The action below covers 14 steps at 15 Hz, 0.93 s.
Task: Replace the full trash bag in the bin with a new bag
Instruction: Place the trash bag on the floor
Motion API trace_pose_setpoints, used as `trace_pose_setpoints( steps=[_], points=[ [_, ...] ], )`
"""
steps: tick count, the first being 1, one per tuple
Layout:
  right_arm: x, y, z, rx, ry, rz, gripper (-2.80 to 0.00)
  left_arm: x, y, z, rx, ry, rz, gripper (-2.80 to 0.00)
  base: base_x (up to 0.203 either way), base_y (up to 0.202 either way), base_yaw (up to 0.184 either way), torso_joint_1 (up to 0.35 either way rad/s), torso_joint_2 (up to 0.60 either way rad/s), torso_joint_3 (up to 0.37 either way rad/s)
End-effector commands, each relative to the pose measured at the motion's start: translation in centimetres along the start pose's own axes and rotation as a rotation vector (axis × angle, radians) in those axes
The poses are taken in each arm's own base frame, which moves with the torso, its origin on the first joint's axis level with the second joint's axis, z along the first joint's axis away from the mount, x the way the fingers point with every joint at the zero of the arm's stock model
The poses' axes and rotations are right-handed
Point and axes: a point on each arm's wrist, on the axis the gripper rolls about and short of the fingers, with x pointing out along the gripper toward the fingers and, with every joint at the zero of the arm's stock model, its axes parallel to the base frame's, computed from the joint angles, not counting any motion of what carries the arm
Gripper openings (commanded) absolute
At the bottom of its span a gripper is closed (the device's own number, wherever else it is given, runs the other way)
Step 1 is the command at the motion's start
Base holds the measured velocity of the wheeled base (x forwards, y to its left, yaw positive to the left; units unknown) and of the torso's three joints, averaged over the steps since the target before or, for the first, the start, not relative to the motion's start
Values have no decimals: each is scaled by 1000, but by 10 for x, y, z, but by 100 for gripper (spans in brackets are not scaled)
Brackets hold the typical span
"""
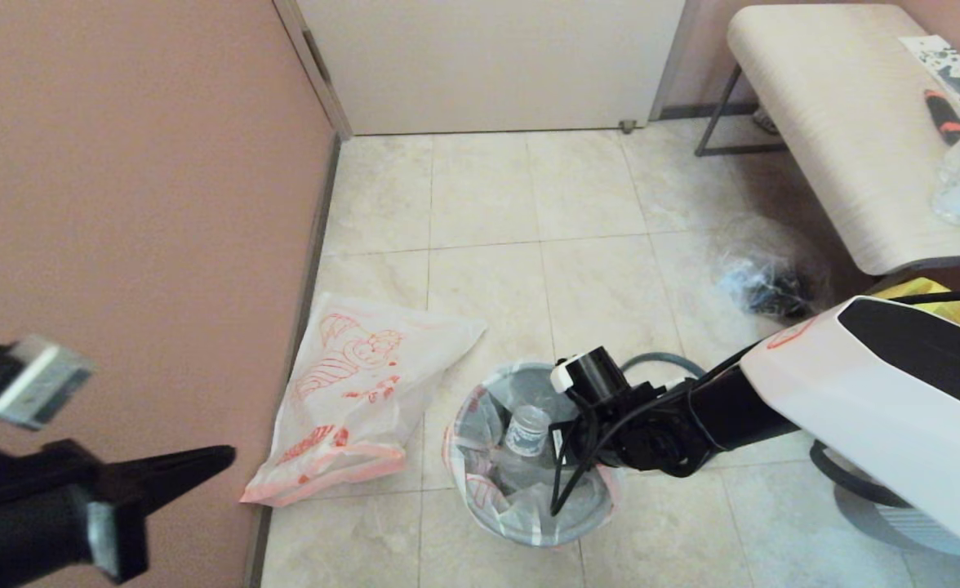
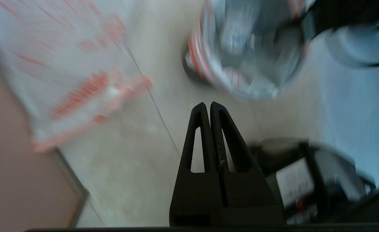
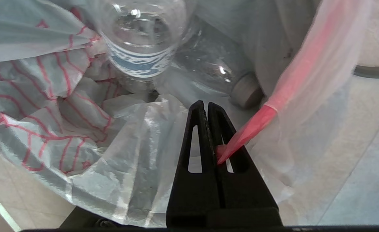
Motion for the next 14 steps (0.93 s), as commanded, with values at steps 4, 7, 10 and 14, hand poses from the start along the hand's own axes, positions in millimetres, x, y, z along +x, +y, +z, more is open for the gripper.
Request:
trace_pose_setpoints(
  steps=[4,7,10,14],
  points=[
    [3,-2,2,10,-2,-2,-280,177,14,-23,15,344,-58,0,0,0,0,0,0,0],
    [3,-2,1,8,4,-3,-280,233,15,-7,47,289,-43,0,0,0,0,0,0,0],
    [2,-3,2,12,1,-4,-280,268,18,9,56,267,-39,0,0,0,0,0,0,0],
    [2,-3,0,36,7,-5,-280,310,16,8,81,313,-74,0,0,0,0,0,0,0]
  ],
)
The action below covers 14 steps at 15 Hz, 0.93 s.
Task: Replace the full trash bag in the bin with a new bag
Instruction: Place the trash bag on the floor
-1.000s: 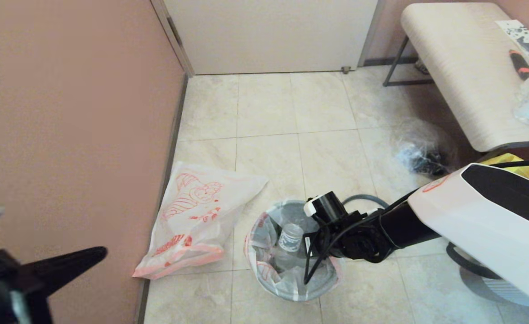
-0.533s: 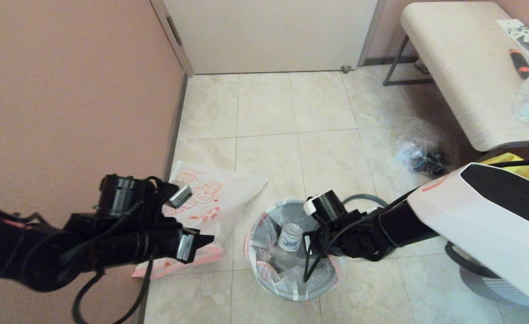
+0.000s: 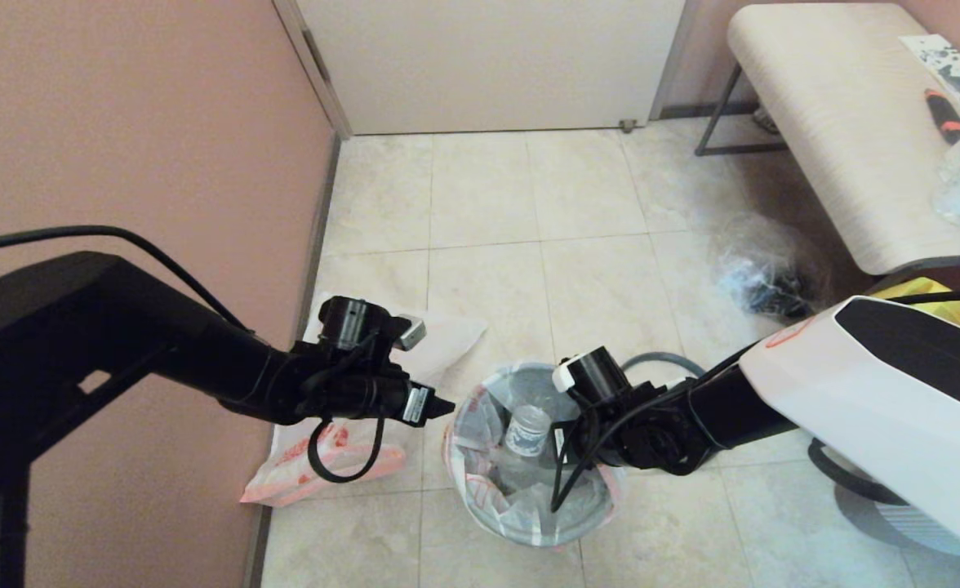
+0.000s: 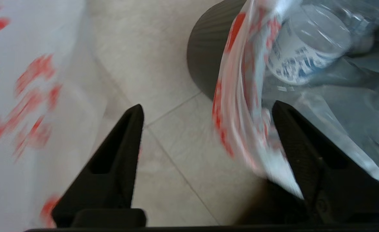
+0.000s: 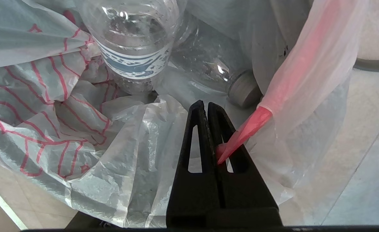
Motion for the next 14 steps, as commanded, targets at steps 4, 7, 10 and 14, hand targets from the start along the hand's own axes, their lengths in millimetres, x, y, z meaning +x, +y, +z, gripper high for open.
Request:
trace_pose_setpoints(
  steps=[4,7,10,14],
  points=[
    [-2,-2,-1,23,3,-3,-280,46,-20,2,58,46,-47,-280,0,0,0,0,0,0],
    [-3,-1,1,25,2,12,-280,47,-20,-2,57,62,-21,-280,0,0,0,0,0,0],
    [-2,0,2,28,-3,19,-280,54,-19,-14,126,121,52,-280,0,0,0,0,0,0],
    [-11,0,9,34,-23,30,-280,64,-25,-21,161,154,103,-280,0,0,0,0,0,0]
  ],
)
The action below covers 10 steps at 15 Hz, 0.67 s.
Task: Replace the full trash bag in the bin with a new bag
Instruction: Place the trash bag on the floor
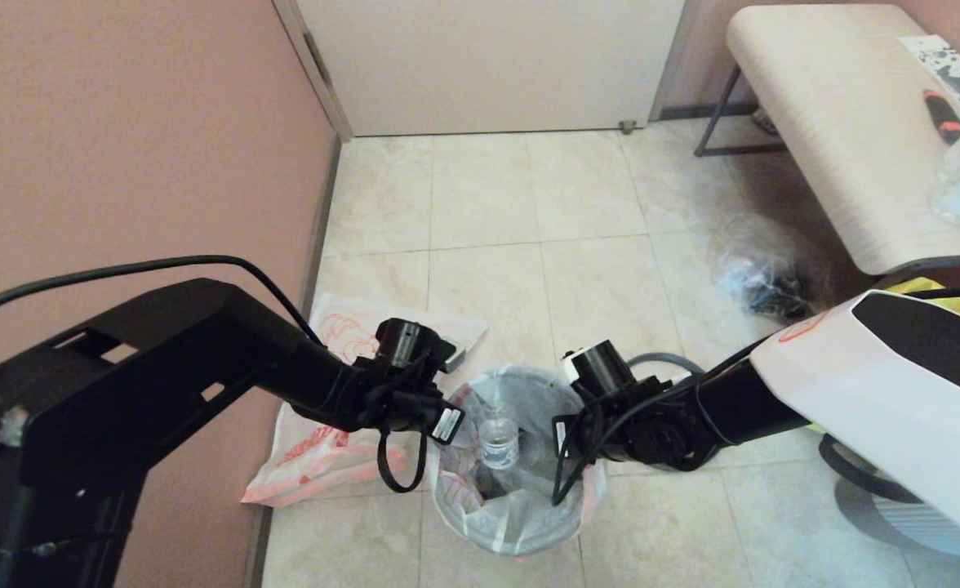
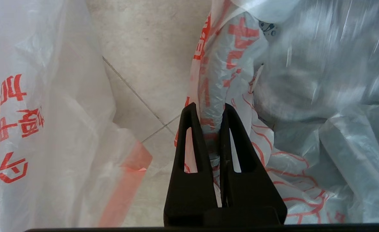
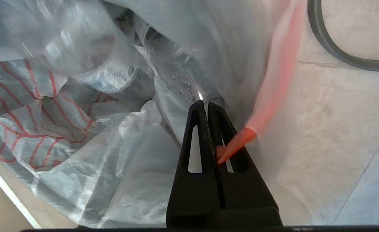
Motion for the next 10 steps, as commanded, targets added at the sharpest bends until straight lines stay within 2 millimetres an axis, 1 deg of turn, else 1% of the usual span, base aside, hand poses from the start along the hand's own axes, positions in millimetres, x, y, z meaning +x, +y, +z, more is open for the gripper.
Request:
trace_pose_setpoints(
  steps=[1,3,5,8,10],
  points=[
    [-4,-1,4,7,-14,3,-280,5,-9,-3,17,16,-8,-280,0,0,0,0,0,0],
    [-4,-1,4,10,-15,5,-280,7,-18,-1,33,18,18,-280,0,0,0,0,0,0],
    [-9,0,8,14,-26,21,-280,8,-26,3,48,-11,25,-280,0,0,0,0,0,0],
    [-29,-1,21,54,-52,74,-280,20,-40,8,73,-22,37,-280,0,0,0,0,0,0],
    [-44,-2,29,67,-77,94,-280,21,-49,10,89,-26,33,-280,0,0,0,0,0,0]
  ],
)
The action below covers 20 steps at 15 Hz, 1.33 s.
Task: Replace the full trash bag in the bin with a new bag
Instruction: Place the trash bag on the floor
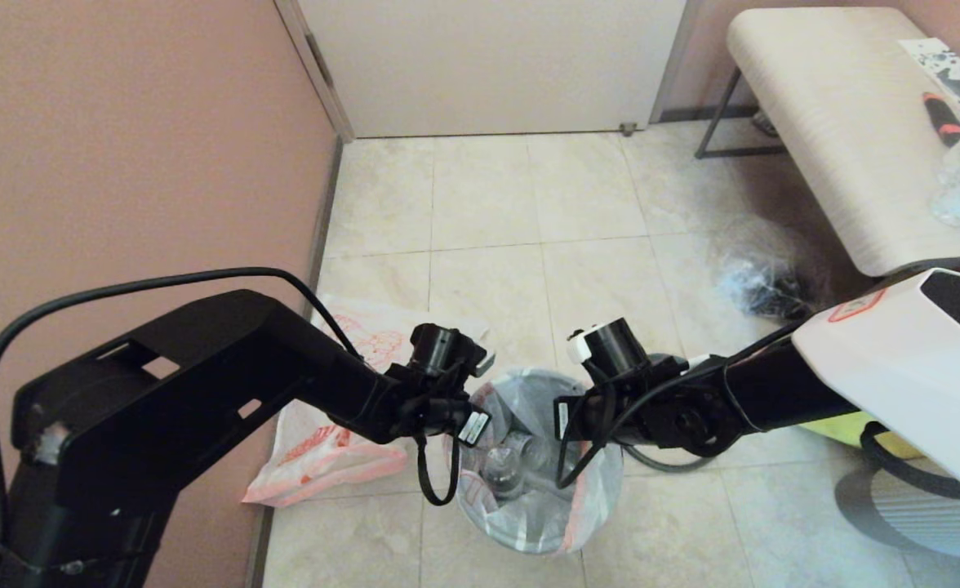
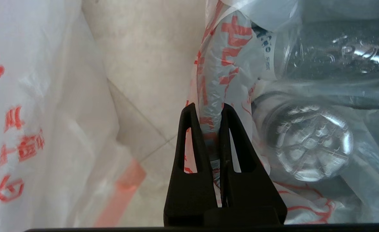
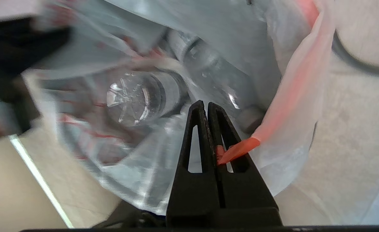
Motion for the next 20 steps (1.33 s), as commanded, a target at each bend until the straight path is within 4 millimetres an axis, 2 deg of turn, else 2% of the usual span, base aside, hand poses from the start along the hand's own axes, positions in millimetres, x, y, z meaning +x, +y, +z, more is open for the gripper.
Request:
trace_pose_setpoints(
  steps=[1,3,7,11,14,17,18,20],
  points=[
    [-22,3,14,13,-52,27,-280,6,-12,-1,21,5,-20,-280,0,0,0,0,0,0],
    [-40,6,21,15,-83,47,-280,7,-15,-2,26,8,-21,-280,0,0,0,0,0,0],
    [-86,15,34,11,-137,102,-280,11,-25,-4,44,25,10,-280,0,0,0,0,0,0],
    [-130,31,37,-12,-181,180,-280,9,-26,2,43,-6,39,-280,0,0,0,0,0,0],
    [-134,32,37,-13,-186,188,-280,5,-25,7,39,-23,44,-280,0,0,0,0,0,0],
    [-158,40,39,-27,-216,232,-280,-3,-22,12,24,-45,59,-280,0,0,0,0,0,0],
    [-158,40,38,-28,-213,232,-280,-6,-20,16,18,-72,76,0,0,0,0,0,0,0],
    [-158,39,36,-31,-202,224,-280,-18,-17,25,6,-114,87,0,0,0,0,0,0,0]
  ],
)
